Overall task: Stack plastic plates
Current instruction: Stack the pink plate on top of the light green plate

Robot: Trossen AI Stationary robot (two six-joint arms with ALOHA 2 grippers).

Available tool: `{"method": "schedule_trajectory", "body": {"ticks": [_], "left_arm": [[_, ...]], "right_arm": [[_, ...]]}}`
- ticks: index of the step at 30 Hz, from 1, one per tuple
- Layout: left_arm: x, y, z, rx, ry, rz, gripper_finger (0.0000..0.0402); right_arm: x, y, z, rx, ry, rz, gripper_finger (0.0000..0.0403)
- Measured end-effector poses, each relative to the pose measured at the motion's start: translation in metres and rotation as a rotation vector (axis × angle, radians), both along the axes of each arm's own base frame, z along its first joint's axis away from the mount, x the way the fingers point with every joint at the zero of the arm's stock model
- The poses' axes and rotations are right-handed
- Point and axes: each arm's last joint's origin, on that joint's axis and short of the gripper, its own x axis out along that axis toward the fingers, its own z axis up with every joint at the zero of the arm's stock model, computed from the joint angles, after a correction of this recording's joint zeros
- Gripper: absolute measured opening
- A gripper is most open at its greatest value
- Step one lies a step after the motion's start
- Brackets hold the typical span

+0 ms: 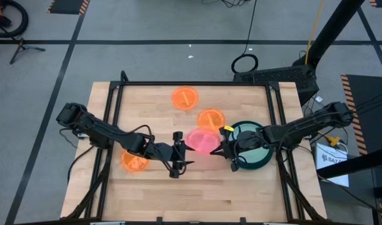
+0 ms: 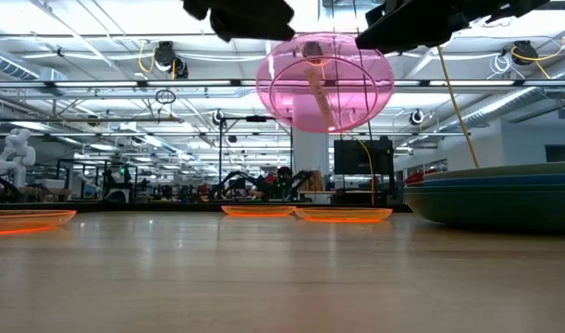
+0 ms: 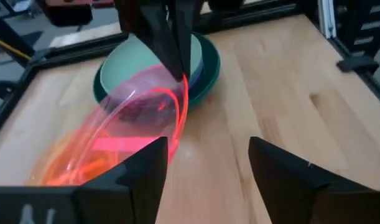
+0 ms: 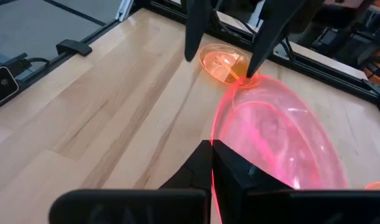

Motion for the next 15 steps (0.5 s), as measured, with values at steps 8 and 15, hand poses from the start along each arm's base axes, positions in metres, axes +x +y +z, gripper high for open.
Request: {"method": "schedule_trajectory", "body": {"ticks": [8, 15], "left_arm": [[-0.018, 0.007, 0.016, 0.029, 0.038, -0.008, 0.0234], [-0.031, 0.011, 0.022, 0.042, 0.093, -0.003, 0.0234]], "right_arm": [[-0.003, -0.002, 0.021, -0.063, 0.106, -0.121, 0.0000], [-0.013, -0.003, 0.040, -0.074, 0.303, -0.236, 0.0000]]}}
